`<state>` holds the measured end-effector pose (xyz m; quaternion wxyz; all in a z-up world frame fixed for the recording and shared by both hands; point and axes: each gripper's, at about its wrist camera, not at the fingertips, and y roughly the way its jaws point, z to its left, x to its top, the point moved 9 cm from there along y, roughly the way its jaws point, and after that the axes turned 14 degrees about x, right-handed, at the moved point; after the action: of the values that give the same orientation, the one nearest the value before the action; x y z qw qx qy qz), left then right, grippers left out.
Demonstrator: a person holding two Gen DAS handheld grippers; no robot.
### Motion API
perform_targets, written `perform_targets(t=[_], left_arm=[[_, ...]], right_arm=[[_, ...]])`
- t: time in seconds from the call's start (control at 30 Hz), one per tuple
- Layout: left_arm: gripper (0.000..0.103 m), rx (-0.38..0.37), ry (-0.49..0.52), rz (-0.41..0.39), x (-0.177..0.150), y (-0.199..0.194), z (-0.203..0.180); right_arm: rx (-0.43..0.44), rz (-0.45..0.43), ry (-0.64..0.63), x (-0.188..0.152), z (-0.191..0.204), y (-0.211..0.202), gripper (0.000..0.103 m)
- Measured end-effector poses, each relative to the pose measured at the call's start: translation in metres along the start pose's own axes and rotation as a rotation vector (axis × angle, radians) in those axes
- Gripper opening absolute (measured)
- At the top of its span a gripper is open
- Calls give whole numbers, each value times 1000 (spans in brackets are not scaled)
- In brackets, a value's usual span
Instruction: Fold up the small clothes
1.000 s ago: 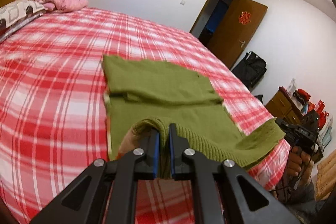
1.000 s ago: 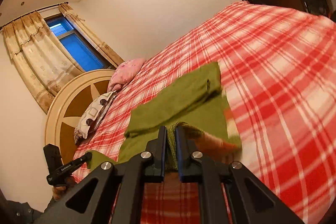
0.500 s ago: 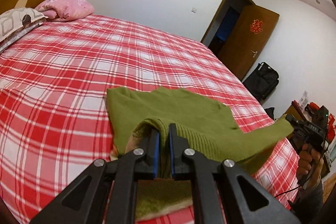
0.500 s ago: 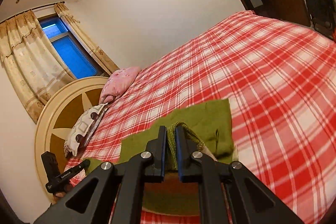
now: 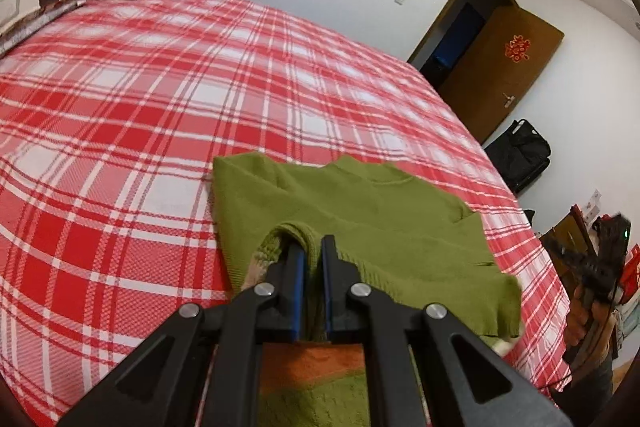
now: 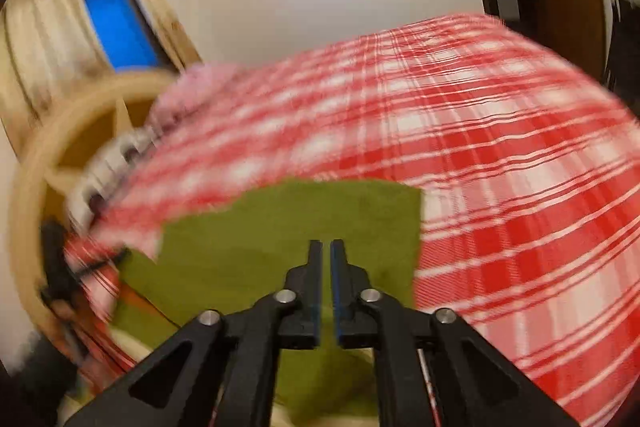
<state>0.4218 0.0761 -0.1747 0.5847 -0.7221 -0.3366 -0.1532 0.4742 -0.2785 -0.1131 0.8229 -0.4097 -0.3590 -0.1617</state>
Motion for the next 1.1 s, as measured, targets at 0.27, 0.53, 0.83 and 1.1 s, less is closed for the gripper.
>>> perform_targets(t=[0.27,0.53,0.83,1.1], left_arm=[[8,0,-3,30,-8,6,9],[8,16,6,30,-9,9,10],[8,23,12,43,-9,13,11],[8,-6,3,51,-8,13,12]], right_arm=[[-184,98,-203,-54,-17,-22,73],[-301,309,-608,-102,10,5,73],[-250,293,-714,-94,32,43,10],[-185,201,-577,-70,35,28,2]])
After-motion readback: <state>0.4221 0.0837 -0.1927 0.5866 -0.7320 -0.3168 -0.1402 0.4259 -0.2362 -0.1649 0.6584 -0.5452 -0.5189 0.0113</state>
